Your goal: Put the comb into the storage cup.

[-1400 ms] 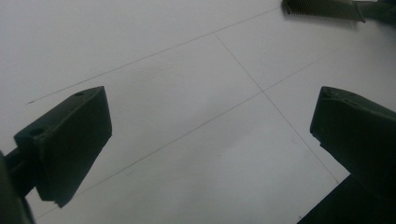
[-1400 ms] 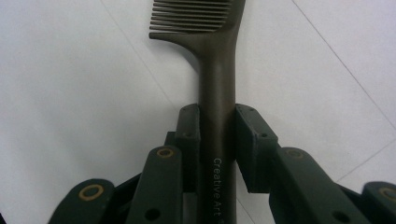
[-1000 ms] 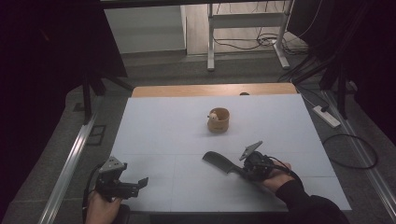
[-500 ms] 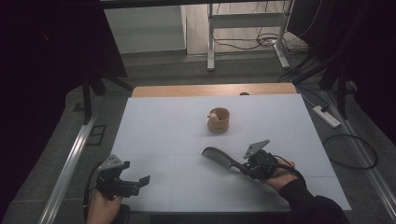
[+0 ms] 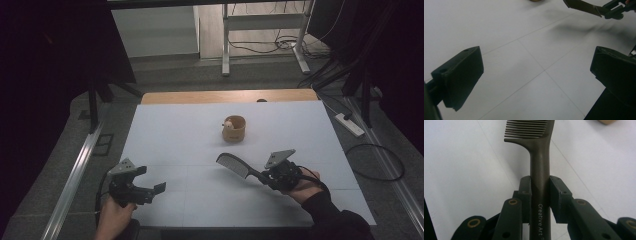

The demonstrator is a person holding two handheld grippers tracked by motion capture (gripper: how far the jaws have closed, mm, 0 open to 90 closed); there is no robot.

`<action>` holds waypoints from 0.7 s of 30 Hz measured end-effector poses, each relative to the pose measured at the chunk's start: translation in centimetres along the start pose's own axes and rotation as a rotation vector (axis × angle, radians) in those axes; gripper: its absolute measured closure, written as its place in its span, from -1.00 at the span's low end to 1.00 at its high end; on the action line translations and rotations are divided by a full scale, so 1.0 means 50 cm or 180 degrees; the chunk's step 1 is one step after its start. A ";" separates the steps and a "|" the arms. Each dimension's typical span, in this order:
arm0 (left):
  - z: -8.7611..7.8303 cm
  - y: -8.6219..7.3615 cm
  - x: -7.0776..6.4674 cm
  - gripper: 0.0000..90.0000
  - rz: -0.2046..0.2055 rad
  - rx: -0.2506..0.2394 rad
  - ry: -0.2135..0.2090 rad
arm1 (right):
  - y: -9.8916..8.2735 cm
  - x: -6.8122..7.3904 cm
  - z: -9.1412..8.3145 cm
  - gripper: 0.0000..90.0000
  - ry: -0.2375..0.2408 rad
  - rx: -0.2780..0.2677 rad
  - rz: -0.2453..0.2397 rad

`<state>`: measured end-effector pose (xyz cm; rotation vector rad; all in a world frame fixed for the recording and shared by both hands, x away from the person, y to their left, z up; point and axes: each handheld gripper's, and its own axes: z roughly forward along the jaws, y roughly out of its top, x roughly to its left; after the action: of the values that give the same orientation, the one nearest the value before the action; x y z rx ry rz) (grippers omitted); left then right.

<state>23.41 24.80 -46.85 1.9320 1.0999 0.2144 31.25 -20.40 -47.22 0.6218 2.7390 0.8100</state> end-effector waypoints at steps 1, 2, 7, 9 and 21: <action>0.002 0.003 0.000 -1.00 -0.0005 -0.0002 -0.0012 | 0.000 0.000 -0.002 0.61 -0.0016 -0.0011 -0.0010; 0.004 0.007 0.000 -1.00 -0.0001 0.0001 -0.0015 | 0.000 0.000 -0.003 0.61 -0.0022 -0.0031 -0.0008; 0.016 0.028 -0.003 -1.00 0.0027 0.0006 -0.0069 | 0.001 0.001 -0.011 0.61 -0.0053 -0.0114 -0.0069; 0.021 0.037 -0.004 -1.00 0.0045 0.0002 -0.0114 | 0.002 0.002 -0.013 0.61 -0.0063 -0.0146 -0.0095; 0.055 0.072 -0.004 -1.00 0.0073 -0.0018 -0.0284 | 0.004 0.004 -0.021 0.61 -0.0112 -0.0287 -0.0210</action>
<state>26.92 22.17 -45.73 1.9311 1.0180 0.1423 30.81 -20.68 -46.25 0.5196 2.6596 0.8927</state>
